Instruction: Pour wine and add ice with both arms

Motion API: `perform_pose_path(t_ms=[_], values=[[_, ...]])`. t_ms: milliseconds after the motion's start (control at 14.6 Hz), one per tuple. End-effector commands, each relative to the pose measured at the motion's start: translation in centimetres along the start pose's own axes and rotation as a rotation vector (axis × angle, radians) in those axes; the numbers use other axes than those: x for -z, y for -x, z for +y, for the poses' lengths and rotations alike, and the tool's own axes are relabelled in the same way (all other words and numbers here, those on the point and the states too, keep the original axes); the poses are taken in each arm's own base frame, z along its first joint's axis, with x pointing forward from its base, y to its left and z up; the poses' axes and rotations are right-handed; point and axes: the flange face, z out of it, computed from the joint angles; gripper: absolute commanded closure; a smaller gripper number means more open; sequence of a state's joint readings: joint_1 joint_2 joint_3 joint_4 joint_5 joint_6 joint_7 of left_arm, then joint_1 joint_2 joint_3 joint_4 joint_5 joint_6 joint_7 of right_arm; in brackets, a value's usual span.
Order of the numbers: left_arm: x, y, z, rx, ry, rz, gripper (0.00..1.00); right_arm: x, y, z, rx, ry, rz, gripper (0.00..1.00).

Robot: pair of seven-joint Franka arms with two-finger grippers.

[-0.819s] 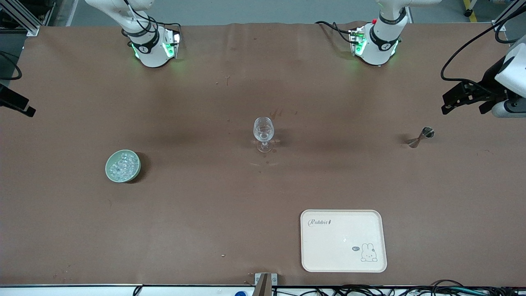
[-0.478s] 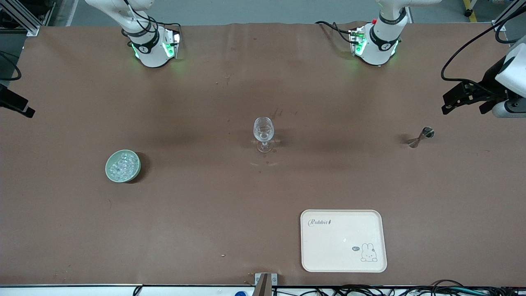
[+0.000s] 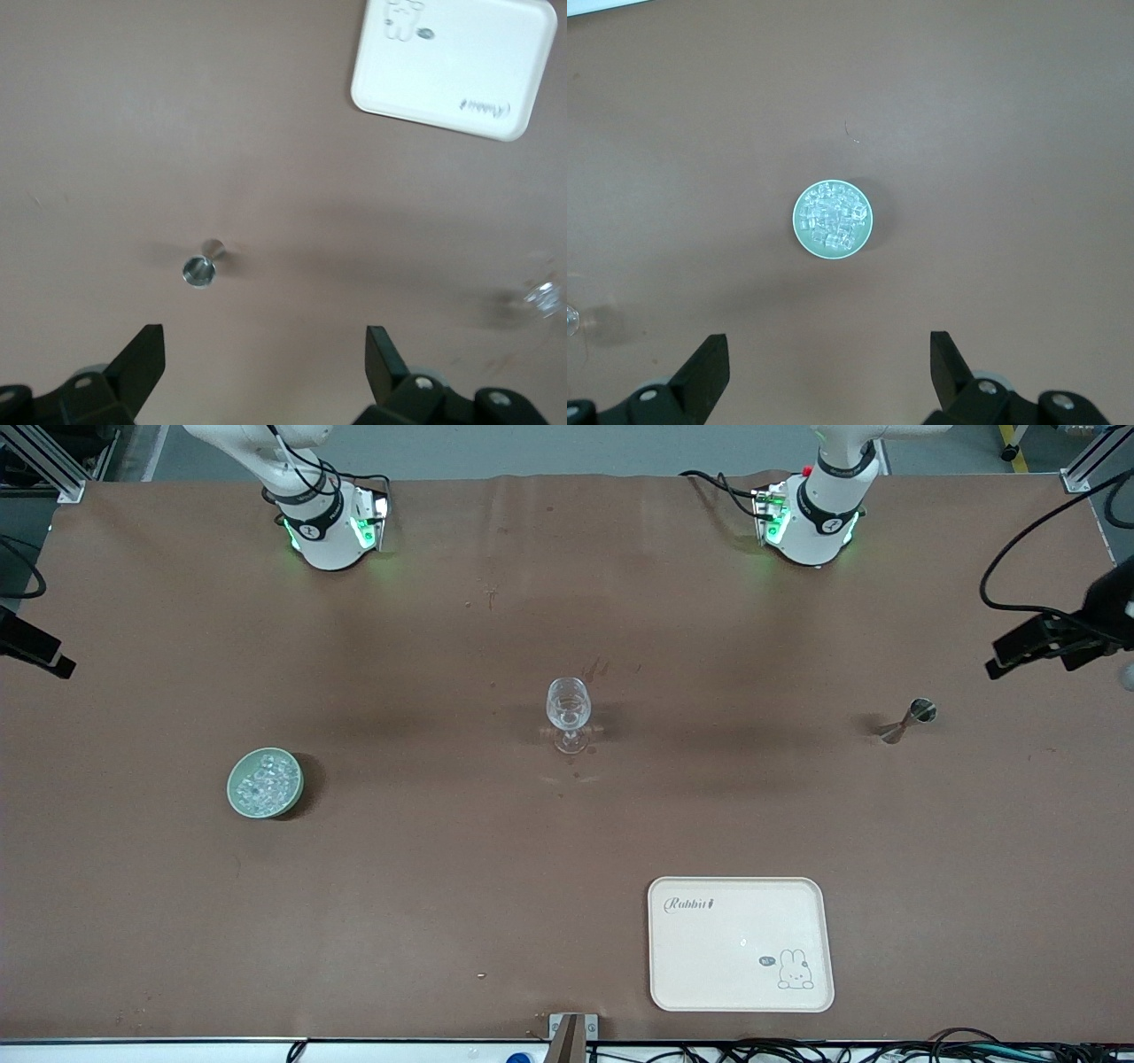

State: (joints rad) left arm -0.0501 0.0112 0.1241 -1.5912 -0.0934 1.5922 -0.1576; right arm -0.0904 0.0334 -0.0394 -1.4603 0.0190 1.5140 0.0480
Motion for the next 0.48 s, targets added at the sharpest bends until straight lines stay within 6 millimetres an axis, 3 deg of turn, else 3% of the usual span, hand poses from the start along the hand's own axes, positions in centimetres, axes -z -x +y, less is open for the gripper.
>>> perform_pose_path(t_ms=[0,68,205,410], values=[[-2.6,-2.2,-4.4,0.207,0.072,-0.067,0.00,-0.1,0.6,-0.2,0.002,-0.011,-0.004,0.00],[-3.8,-2.9,-6.2,0.278,0.100,-0.092,0.00,-0.5,0.5,-0.5,0.000,-0.010,-0.010,0.00],[-6.8,-4.4,-10.4,0.403,0.159,-0.147,0.00,-3.9,-0.3,-2.0,0.026,-0.008,-0.041,0.00],[-11.5,-5.9,-15.3,0.632,0.156,-0.225,0.00,-9.1,-0.4,-2.7,0.036,-0.005,-0.081,0.00]])
